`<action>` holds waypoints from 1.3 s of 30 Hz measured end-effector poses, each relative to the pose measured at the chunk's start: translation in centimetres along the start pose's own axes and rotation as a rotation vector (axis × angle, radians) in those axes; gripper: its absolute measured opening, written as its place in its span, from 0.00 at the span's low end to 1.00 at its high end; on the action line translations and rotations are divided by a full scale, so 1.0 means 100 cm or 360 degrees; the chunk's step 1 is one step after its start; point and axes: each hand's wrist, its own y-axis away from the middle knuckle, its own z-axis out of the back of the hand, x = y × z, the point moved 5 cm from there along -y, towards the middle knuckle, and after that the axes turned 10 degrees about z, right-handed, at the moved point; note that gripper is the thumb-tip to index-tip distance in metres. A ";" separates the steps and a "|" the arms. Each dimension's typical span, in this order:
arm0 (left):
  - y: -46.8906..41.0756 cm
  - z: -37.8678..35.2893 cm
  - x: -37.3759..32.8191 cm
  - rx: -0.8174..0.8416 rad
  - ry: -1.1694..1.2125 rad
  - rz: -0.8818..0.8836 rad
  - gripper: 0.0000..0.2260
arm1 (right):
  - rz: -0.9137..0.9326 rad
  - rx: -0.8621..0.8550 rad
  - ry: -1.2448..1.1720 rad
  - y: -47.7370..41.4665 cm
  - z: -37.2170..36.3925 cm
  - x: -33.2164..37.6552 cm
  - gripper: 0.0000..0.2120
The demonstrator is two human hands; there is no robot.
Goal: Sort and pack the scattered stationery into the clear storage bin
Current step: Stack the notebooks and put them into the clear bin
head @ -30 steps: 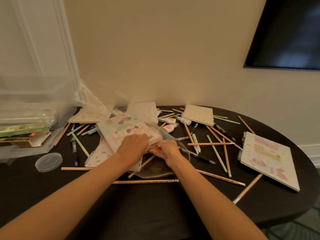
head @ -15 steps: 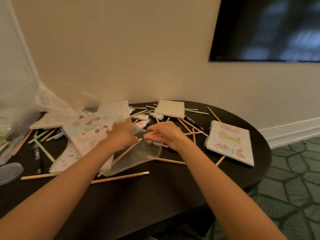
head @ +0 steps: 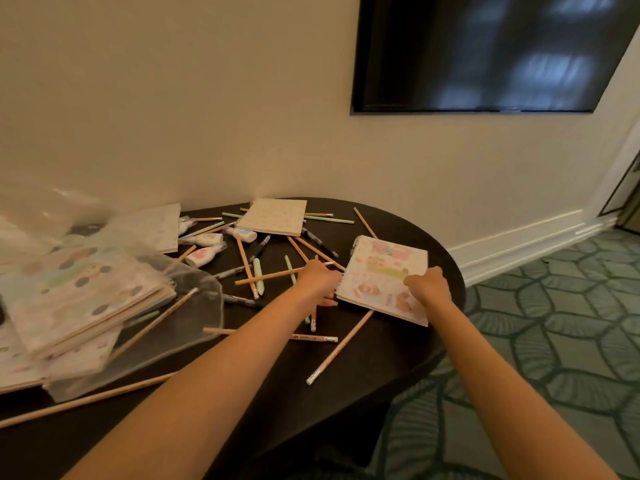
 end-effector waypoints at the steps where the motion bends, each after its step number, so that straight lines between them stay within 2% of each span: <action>1: -0.003 -0.004 0.001 0.0012 0.0057 -0.0005 0.22 | 0.0002 0.0013 -0.0020 -0.003 -0.001 -0.003 0.26; 3: -0.006 -0.009 0.003 0.0029 0.0165 -0.0009 0.24 | 0.0012 0.0018 -0.0066 -0.007 -0.002 -0.004 0.25; 8: -0.009 -0.015 -0.002 0.0110 0.0478 -0.0045 0.23 | -0.0014 0.0009 -0.0375 -0.011 -0.007 -0.010 0.25; 13: 0.009 -0.006 -0.014 0.0255 0.0638 -0.0242 0.15 | -0.0125 -0.0006 -0.1025 -0.004 -0.012 -0.006 0.27; 16: 0.028 0.015 -0.019 0.0294 0.0740 -0.0348 0.12 | -0.0108 -0.0003 -0.1325 0.005 -0.012 0.010 0.31; 20: 0.051 0.062 -0.013 0.0347 0.0869 -0.0398 0.04 | -0.0191 0.0016 -0.1663 0.028 -0.020 0.043 0.33; 24: 0.063 0.127 0.005 0.0218 0.0969 -0.0460 0.09 | -0.0203 0.0239 -0.2158 0.060 -0.044 0.084 0.25; 27: 0.073 0.161 0.023 0.0035 0.1142 -0.0513 0.05 | -0.0296 0.0313 -0.2314 0.085 -0.075 0.112 0.25; 30: 0.083 0.165 0.045 0.0003 0.1230 -0.0512 0.12 | -0.0337 0.0340 -0.2457 0.117 -0.104 0.143 0.25; 35: 0.099 0.192 0.079 -0.0052 0.1286 -0.0426 0.12 | -0.0097 0.0613 -0.2597 0.150 -0.128 0.170 0.27; 37: 0.105 0.223 0.090 -0.0057 0.1295 -0.0422 0.13 | -0.0097 0.0738 -0.2595 0.150 -0.127 0.167 0.23; 39: 0.111 0.248 0.098 -0.0109 0.1157 -0.0398 0.11 | -0.0035 0.0884 -0.2371 0.150 -0.121 0.164 0.19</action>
